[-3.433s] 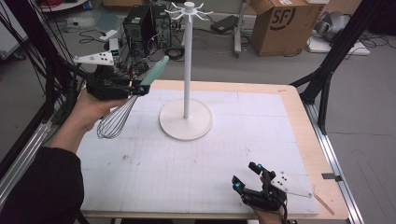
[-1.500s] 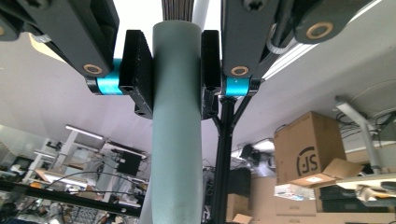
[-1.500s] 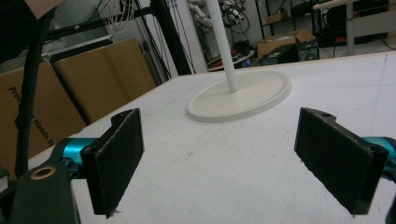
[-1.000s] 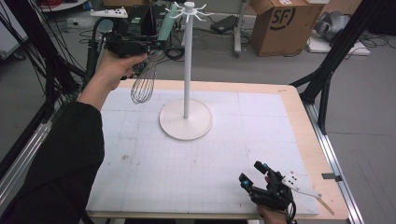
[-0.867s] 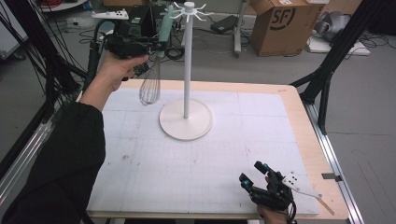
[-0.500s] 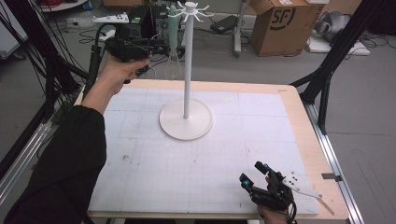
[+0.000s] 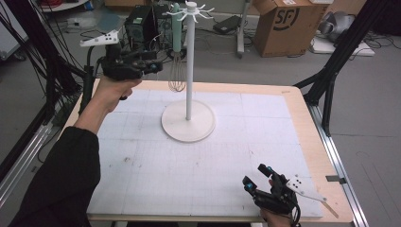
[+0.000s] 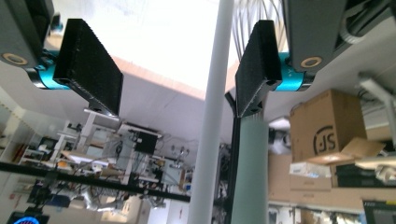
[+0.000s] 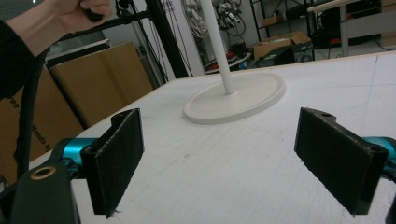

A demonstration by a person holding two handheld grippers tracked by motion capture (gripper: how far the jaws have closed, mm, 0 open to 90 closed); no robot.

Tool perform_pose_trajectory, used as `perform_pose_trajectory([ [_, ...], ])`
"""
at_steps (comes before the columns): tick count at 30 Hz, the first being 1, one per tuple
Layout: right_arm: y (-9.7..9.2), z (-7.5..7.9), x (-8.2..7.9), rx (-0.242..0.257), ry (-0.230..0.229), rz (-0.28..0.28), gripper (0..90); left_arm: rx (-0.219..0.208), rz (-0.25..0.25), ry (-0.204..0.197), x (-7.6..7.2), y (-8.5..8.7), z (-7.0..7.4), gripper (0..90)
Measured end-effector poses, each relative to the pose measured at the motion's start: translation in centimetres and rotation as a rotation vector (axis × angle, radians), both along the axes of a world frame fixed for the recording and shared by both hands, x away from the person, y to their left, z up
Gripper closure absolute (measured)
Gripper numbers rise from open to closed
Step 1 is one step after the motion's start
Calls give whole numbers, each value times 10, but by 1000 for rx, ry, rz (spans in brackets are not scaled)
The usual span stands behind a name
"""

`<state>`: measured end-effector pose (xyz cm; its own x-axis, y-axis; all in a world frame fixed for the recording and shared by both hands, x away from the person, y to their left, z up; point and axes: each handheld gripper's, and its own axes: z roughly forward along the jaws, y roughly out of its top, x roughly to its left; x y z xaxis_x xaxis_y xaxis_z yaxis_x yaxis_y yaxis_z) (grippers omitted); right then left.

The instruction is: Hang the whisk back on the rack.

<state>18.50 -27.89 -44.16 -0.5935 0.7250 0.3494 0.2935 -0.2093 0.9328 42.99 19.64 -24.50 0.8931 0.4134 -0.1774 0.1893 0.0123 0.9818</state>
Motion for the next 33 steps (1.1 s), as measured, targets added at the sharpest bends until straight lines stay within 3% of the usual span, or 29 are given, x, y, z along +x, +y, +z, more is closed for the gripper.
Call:
perform_pose_trajectory([
  [8,2,0,0,-14,1,-5,146,15,-7,34,-20,18,-22,292],
  [19,3,-1,-1,-24,5,-7,147,34,-63,70,-54,26,-58,277],
  [25,4,0,-1,-31,0,-2,146,-3,-33,83,-74,33,-87,259],
  [33,7,0,-2,-42,1,1,146,-8,-11,102,-95,36,-115,253],
])
